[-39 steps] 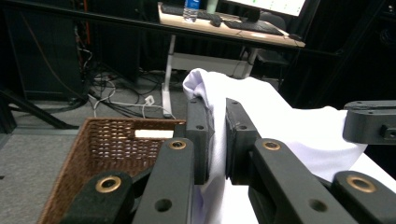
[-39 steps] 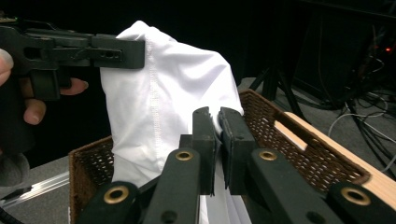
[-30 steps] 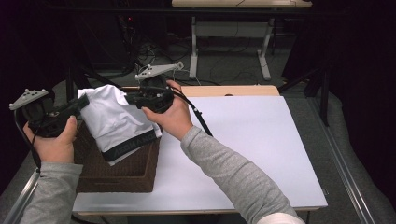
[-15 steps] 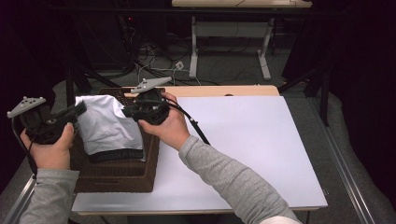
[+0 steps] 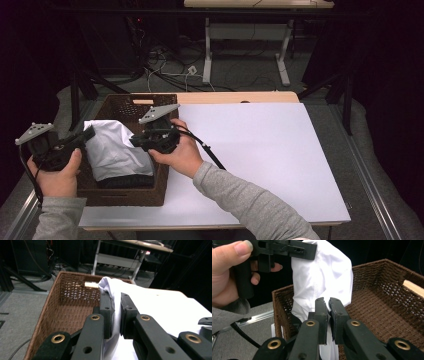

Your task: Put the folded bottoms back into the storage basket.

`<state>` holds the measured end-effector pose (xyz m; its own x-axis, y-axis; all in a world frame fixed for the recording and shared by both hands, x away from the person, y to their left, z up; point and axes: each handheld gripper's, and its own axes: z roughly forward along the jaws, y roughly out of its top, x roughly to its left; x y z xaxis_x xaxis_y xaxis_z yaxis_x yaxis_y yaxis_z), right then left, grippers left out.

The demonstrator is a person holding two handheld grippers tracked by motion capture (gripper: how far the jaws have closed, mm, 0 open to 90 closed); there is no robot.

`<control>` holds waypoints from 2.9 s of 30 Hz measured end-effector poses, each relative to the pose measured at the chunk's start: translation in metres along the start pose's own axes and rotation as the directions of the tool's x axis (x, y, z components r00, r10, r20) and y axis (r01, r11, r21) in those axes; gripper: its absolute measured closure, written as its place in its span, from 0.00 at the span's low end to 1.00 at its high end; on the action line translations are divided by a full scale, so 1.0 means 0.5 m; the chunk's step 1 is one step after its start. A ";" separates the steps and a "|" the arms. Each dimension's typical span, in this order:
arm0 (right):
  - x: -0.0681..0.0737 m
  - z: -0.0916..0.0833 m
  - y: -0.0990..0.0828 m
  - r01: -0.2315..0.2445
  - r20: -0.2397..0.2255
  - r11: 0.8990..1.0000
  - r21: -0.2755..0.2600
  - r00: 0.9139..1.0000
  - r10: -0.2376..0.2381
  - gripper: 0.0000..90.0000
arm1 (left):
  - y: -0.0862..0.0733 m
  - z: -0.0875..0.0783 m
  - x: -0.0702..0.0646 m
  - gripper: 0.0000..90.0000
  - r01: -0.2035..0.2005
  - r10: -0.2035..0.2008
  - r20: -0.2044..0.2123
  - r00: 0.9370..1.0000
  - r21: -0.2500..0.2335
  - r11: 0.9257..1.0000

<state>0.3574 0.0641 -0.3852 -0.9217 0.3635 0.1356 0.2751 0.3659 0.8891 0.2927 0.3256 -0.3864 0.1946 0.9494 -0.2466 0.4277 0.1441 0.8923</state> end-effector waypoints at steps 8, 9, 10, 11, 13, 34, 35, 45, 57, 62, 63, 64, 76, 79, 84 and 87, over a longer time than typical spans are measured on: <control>-0.014 0.039 -0.026 -0.017 0.026 0.999 0.042 1.000 0.016 0.95 | -0.022 0.042 0.025 0.92 0.026 -0.024 -0.029 0.999 0.044 0.999; -0.018 0.044 -0.029 -0.019 0.035 0.999 0.047 0.999 0.017 0.95 | -0.024 0.048 0.028 0.92 0.029 -0.027 -0.031 0.999 0.048 0.998; -0.023 0.047 -0.031 -0.021 0.041 0.999 0.050 0.999 0.019 0.95 | -0.025 0.054 0.030 0.92 0.033 -0.032 -0.033 0.999 0.050 0.998; -0.028 0.051 -0.033 -0.026 0.047 0.998 0.052 0.999 0.023 0.95 | -0.026 0.060 0.032 0.92 0.035 -0.033 -0.034 0.999 0.052 0.998; -0.039 0.056 -0.036 -0.038 0.062 0.998 0.052 0.998 0.035 0.95 | -0.027 0.073 0.036 0.92 0.038 -0.035 -0.039 0.999 0.057 0.998; -0.131 0.097 -0.053 -0.075 0.214 0.995 0.070 0.975 0.058 0.95 | -0.027 0.190 0.058 0.92 0.091 -0.083 -0.098 0.992 0.087 0.992; -0.133 0.099 -0.054 -0.072 0.217 0.995 0.073 0.975 0.055 0.95 | -0.028 0.193 0.059 0.92 0.094 -0.085 -0.101 0.991 0.088 0.992; -0.150 0.113 -0.067 -0.027 0.264 0.997 0.078 0.965 0.005 0.79 | -0.029 0.219 0.064 0.71 0.069 -0.056 -0.170 0.984 0.072 0.995; -0.160 0.077 -0.082 0.014 0.266 0.999 0.043 0.964 -0.025 0.59 | -0.035 0.198 0.053 0.47 0.046 -0.030 -0.152 0.988 0.106 0.993; -0.152 0.060 -0.080 0.027 0.240 0.998 0.064 0.970 -0.041 0.57 | -0.032 0.181 0.036 0.47 0.037 -0.024 -0.104 0.994 0.126 0.991; -0.151 0.055 -0.079 0.032 0.241 0.997 0.064 0.970 -0.047 0.57 | -0.031 0.178 0.032 0.47 0.029 -0.017 -0.094 0.995 0.125 0.992; -0.149 0.050 -0.079 0.037 0.244 0.998 0.057 0.968 -0.050 0.56 | -0.031 0.174 0.028 0.46 0.028 -0.017 -0.091 0.996 0.127 0.991; -0.139 -0.013 -0.091 0.049 0.254 0.998 0.032 0.966 -0.055 0.39 | -0.036 0.153 -0.025 0.32 0.030 -0.032 0.007 0.999 0.173 0.984; -0.138 -0.037 -0.094 0.045 0.245 0.999 0.013 0.968 -0.046 0.37 | -0.037 0.149 -0.038 0.29 0.025 -0.029 0.022 0.999 0.171 0.985; -0.137 -0.075 -0.104 0.027 0.244 1.000 0.001 0.969 -0.026 0.35 | -0.037 0.144 -0.062 0.25 0.026 -0.034 0.047 0.998 0.162 0.986; -0.139 -0.095 -0.115 -0.003 0.242 1.000 -0.004 0.970 0.004 0.28 | -0.040 0.143 -0.074 0.22 0.020 -0.029 0.053 0.998 0.155 0.988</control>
<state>0.3926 -0.0229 -0.4253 -0.8271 0.5613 0.0298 0.2773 0.3614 0.8902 0.3403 0.2674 -0.4221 0.2287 0.9287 -0.2921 0.5635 0.1184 0.8176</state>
